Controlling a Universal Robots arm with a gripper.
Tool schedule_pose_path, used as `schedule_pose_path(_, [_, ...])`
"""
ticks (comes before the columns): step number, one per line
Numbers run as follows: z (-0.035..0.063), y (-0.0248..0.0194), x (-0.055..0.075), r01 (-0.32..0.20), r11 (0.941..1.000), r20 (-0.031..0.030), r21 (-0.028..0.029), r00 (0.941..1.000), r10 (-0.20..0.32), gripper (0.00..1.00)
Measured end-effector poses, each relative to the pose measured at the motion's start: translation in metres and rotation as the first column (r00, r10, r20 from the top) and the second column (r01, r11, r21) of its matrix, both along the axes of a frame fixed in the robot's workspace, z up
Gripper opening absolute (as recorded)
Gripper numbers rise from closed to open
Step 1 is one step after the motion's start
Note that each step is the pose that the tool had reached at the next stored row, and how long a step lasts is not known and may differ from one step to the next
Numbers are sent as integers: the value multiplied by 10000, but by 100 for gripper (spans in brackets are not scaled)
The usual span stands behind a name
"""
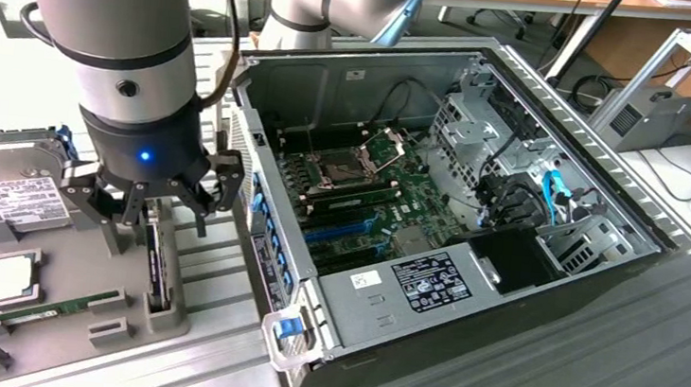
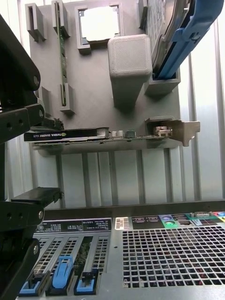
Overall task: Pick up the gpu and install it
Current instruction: 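Pick up the gpu and move the gpu toward the slot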
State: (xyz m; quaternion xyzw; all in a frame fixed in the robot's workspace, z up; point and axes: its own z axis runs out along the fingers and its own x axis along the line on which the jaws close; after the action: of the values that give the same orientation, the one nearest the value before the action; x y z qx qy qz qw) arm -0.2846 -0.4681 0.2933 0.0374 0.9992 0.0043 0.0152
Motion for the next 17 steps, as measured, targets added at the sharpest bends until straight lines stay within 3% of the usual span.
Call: schedule_pose_path(17, [-52,0,-46,0,10000,1,-7,10000,0,60])
